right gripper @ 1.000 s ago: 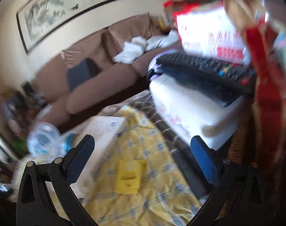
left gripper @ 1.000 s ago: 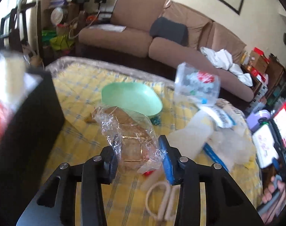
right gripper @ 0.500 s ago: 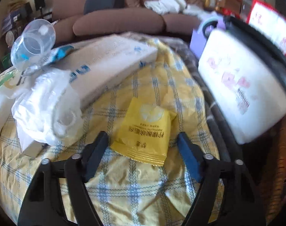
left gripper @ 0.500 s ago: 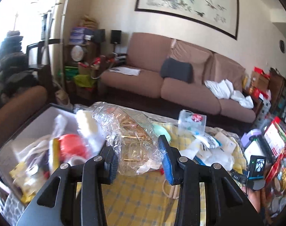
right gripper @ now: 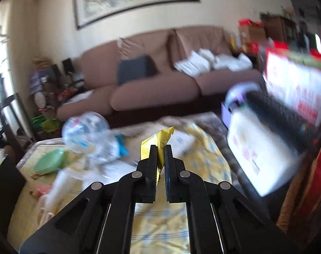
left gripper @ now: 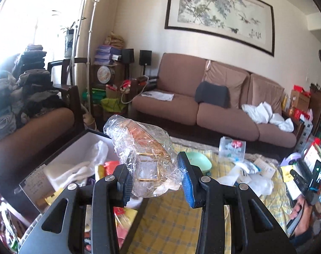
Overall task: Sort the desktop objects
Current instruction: 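Carry the clear bag and yellow packet over the black box and open both tools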
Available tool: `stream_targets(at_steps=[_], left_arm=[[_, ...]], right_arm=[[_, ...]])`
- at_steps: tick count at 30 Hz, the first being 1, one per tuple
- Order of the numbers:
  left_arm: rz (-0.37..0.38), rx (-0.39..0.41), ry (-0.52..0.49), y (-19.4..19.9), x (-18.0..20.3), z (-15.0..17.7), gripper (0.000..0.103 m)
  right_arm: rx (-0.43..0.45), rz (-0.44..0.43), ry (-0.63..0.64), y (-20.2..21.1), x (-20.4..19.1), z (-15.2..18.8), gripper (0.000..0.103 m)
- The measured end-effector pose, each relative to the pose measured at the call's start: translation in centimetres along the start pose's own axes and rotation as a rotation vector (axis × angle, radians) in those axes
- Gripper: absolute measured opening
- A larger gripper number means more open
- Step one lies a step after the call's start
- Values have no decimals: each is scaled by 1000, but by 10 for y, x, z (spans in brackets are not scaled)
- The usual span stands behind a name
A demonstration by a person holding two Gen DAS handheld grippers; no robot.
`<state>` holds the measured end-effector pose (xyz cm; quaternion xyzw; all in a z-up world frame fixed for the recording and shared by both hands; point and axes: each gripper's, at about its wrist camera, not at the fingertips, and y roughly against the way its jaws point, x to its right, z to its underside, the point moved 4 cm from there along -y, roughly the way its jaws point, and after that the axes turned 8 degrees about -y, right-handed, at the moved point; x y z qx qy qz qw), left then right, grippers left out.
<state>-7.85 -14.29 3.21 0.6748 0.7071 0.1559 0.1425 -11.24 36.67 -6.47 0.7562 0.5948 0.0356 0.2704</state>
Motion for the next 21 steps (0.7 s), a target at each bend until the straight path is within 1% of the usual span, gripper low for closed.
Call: stream_targets(at_steps=[2,5,8,9,11,13,15,17,19,21], left_arm=[[-15,16,18,2,-15,0,40],[-92,20,18,2,-40,4,40],[-129,21,49,3,-63,7,40],[-153,24,57,4,-73,7,40],[-188,28,73,7,-90,8,40],[-215,36,96,12,-105,9,40],[-249,38,120,16,-123,11,40],[-282,29,130,17,-137,13,40],[-348,4,102,16,-148,16,40],[-369,-2,94,15,-160,19,40]], right_arm=[[28,-47,32,13,-23,-6,6],[31,-145,68,37,-67,-5,6],[23,-251,139,65,-123,9,6],[28,-279,183,74,-147,15,6],[50,-301,246,84,-186,21,6],[52,-364,242,95,-227,22,6],[38,-474,195,107,-266,17,6],[54,-534,195,118,-301,14,6],[76,-579,206,131,-334,13,6],[73,-644,201,141,-366,16,6]])
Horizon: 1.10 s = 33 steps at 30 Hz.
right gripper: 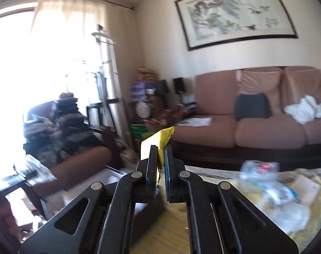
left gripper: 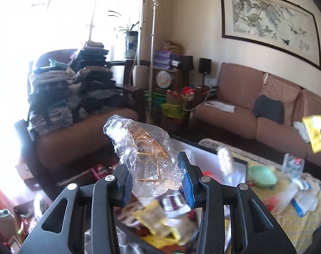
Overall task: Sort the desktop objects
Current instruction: 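Carry the clear bag and yellow packet over the black box and open both tools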
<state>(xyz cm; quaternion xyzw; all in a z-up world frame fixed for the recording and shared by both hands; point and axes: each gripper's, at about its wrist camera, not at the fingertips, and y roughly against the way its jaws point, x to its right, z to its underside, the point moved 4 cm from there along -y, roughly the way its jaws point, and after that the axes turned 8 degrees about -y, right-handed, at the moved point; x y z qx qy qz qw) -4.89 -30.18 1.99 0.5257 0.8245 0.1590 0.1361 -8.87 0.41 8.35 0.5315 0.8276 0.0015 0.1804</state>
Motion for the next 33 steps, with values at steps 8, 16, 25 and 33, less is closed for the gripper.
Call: stream_targets(at_steps=[8,16,25,33], left_arm=[[197,-107,235,-35,-49,14,40],[244,-181,391,-61,-94,39,40],[257,-353,321,-113,-77,68,40],[191,-468,228,-116,-61,82,45]], right_arm=[[-132,-120,-37,-49,-77,26,6],[-441,-239,-59,-128,-158,95,6],[-585,-153,-86,-192,-152,153,6],[-718,-103,-73,-216,-156,171,19]])
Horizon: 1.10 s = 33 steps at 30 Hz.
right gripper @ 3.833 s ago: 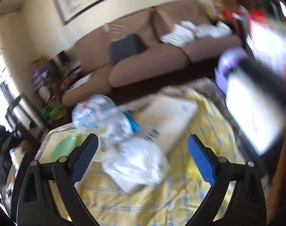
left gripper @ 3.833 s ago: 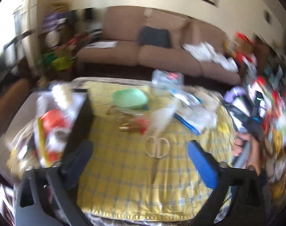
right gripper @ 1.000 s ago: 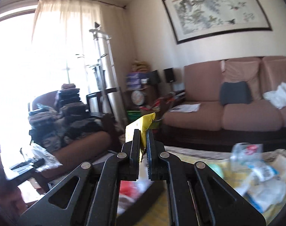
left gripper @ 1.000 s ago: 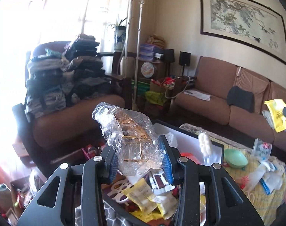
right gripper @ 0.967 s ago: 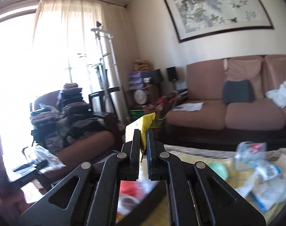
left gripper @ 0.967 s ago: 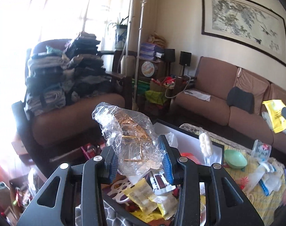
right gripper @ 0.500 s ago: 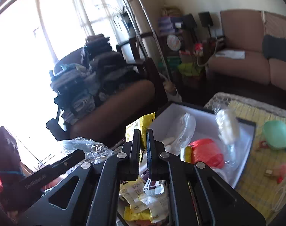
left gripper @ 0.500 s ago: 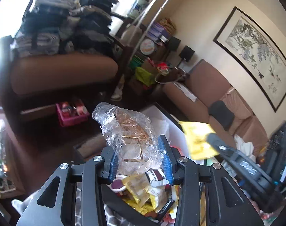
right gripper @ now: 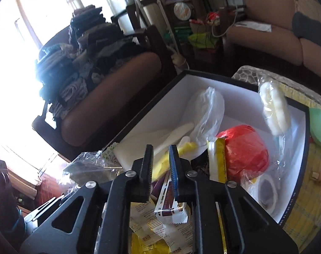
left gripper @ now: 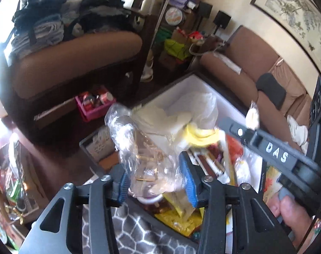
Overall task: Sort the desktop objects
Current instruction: 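Carry the clear bag and yellow packet over the black box and open both tools, then grasp the beige gold-capped bottle with the left tool while the right tool grasps the pink flower piece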
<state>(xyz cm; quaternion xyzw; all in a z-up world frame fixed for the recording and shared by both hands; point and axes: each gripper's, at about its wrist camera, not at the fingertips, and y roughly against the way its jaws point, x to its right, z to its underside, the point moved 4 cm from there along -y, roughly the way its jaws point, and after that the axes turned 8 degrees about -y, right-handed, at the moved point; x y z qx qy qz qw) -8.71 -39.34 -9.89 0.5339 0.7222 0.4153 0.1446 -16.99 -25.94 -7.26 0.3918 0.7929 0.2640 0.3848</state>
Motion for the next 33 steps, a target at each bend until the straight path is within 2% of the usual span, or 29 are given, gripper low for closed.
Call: stream_targets(at_steps=[2,4,6,7,8,9,10,13,16,18,19,21,23,25,29,33], left_arm=[[1,-10,-3,1,4,5,46],[19,10,0,7,7,4,54],[42,46,-6,20,12,2,68],[12,53,-36,25,18,1,82],[-43,57,-74,29,23,0,88],[-132,66,-135,35,34,0,88],[-162,70,-166,37,41,0,88],[-125,74,-211,40,65,1,92],[-151,51,-291,42,101,8,94],[-111,52,-377,46,140,18,94],[-48,51,-439,47,167,25,95],[30,30,-536,43,205,40,98],[29,9,-614,35,230,53,99],[30,-29,-676,24,249,68,99],[118,-114,-712,6,270,90,99],[209,-146,-627,-6,278,95,99]], right_arm=[[8,22,3,6,1,1,27],[51,14,9,28,5,1,36],[94,25,26,49,14,-1,52],[115,31,30,62,20,-3,54],[138,34,28,77,31,-5,58],[157,37,14,92,42,-7,60],[173,39,-4,106,54,-10,62],[206,45,-45,146,98,-15,75],[222,132,-60,177,150,-13,86],[207,208,-95,193,192,-9,90],[206,235,-117,199,210,-8,90],[208,279,-161,211,250,-6,90],[211,337,-196,217,291,-4,90],[209,356,-230,218,322,-1,90],[216,332,-294,212,370,7,90],[208,320,-261,191,395,25,90]])
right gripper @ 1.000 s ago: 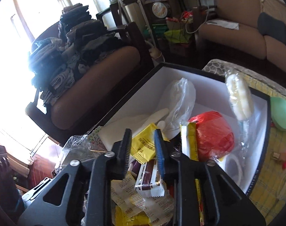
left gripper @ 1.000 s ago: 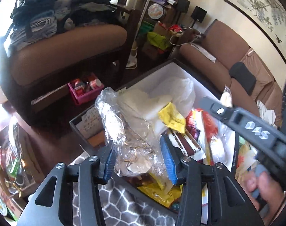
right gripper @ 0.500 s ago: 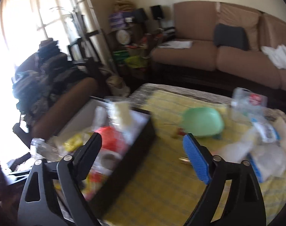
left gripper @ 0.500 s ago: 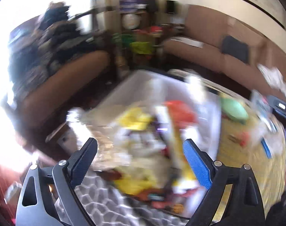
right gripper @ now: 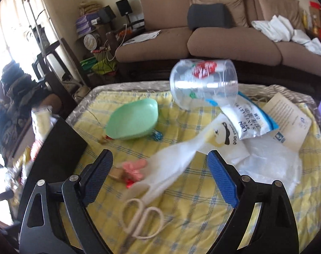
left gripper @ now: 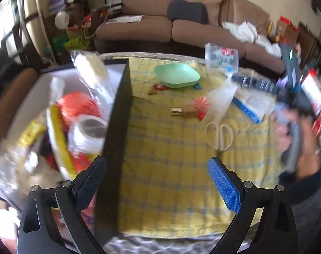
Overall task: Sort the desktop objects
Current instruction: 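Grasp the beige gold-capped bottle with the left tool while the right tool grasps the pink flower piece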
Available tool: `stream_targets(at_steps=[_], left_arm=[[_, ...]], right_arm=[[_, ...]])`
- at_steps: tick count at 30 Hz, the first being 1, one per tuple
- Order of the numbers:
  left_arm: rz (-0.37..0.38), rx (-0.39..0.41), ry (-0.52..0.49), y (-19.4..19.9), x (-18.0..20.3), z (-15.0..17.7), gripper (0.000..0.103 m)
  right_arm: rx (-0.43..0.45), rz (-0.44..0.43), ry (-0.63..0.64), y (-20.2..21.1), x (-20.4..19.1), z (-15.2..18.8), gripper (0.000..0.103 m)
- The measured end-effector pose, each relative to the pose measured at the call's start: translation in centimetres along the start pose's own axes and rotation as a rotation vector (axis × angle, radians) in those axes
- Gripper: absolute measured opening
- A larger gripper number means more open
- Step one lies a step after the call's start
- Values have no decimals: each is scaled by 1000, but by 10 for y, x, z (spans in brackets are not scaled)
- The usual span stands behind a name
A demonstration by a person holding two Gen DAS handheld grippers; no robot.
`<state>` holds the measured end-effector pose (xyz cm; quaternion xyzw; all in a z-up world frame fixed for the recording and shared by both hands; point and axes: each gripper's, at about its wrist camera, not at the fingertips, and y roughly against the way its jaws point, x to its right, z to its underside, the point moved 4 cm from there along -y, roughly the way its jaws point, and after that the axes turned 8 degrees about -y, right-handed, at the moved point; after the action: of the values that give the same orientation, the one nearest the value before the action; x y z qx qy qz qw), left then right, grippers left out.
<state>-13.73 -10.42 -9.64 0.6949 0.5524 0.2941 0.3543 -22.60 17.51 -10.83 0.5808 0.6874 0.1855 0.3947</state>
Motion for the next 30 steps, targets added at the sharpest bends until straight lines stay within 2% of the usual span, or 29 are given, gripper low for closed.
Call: stream_targets(at_steps=[1,2,3,4,6,7,8,11,13,14,15,17,18,20,22,25,27,30], left_arm=[[1,0,29,-4,-1,1,99],[3,0,53,-8,0,3,99],[10,1,75,-15,2,5,99],[17,2,83,-21,5,6,99],[23,-17,68,-37,12,8,99],[12,-31,48,-43,17,9,99],[-32,-33,-1,-48,24,10,99],[-111,-26,-91,-59,40,10,99],[-110,-32,-129,-66,55,5,99],[-93,-25,-141,-68,60,2,99],[-79,-10,-153,-70,67,-3,99],[-88,-1,-156,-77,72,-10,99],[-95,-14,-152,-85,73,-14,99],[-87,-57,-152,-101,76,-20,99],[-62,-58,-137,-113,79,-29,99],[-26,-42,-61,-134,74,-47,100],[26,-64,-34,-155,72,-55,99],[13,-41,2,-180,68,-64,100]], right_arm=[[5,-25,19,-6,3,4,87],[-7,-55,38,-15,2,8,77],[-62,-68,32,-29,3,8,62],[-95,-110,42,-36,-1,8,58],[-87,-190,102,-43,-12,9,56],[-82,-186,129,-46,-16,11,56],[-97,-163,152,-53,-19,15,57],[-179,-142,220,-77,-31,35,57],[-208,-123,266,-89,-35,47,46],[-201,-113,279,-90,-36,50,27],[-195,-107,281,-88,-35,50,17],[-197,-161,230,-78,-28,45,9],[-211,-196,187,-73,-20,41,8],[-207,-204,114,-59,-2,30,6],[-153,-172,102,-39,16,16,6],[-107,-191,39,-14,41,-2,6],[-137,-177,-23,-4,62,-7,6],[-155,-192,-101,12,88,-11,6]])
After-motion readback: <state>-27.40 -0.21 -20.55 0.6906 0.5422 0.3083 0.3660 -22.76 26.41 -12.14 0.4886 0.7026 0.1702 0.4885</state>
